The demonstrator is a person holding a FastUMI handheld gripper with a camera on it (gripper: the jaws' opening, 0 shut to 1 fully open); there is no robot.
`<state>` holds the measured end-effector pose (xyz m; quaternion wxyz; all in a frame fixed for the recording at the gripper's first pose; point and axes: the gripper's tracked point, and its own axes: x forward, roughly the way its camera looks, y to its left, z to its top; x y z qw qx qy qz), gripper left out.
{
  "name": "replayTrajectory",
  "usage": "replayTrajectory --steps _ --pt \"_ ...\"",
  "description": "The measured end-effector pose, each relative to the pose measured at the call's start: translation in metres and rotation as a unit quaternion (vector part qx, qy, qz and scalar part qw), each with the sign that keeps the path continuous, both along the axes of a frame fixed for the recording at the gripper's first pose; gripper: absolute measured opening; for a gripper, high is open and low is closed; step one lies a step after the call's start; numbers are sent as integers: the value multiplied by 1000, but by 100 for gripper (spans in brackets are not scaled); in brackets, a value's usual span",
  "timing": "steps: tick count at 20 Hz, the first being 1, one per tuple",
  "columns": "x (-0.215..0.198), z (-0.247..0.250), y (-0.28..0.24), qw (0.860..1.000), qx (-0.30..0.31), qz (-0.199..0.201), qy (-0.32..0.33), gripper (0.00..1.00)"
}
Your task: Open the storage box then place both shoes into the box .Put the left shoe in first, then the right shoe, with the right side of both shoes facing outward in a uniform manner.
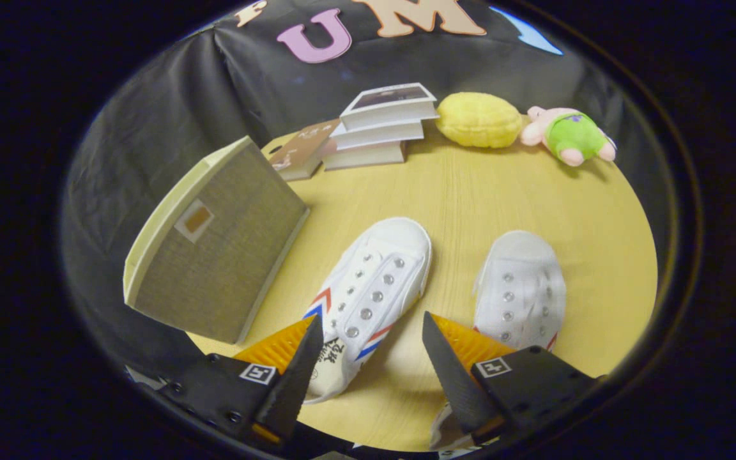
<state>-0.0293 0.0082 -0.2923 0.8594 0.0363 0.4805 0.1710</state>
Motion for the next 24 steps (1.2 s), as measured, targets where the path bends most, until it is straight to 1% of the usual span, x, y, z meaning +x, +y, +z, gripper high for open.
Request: replayTrajectory --steps 2,4,5,6,7,8,9,10,11,12,13,14,16,18,23,24 --pt "-3 -9 -1 1000 -14 7 9 81" --pt "-7 -11 6 1000 -5 5 21 64" --pt "-9 -13 7 1000 -11 0 22 56" --pt "-11 -16 7 999 -18 3 26 48" --pt "-14 -18 7 999 -29 6 27 41" --pt "-14 -19 3 999 -40 0 29 34" --pt "-13 -18 8 999 -34 -6 33 21" --pt "-15 -17 7 999 -30 -15 39 21" --pt "-16 -18 2 998 -27 -41 49 21" --pt "-12 -15 2 996 -11 -64 55 14" --pt "-13 -15 3 995 1 -77 69 6" --pt "-12 -12 7 993 17 -90 76 4" --pt "-8 -2 7 989 43 -114 82 4" --pt "-5 7 6 987 47 -132 82 4" --pt "1 46 18 981 80 -162 66 3" --pt "2 56 23 981 84 -162 62 3"
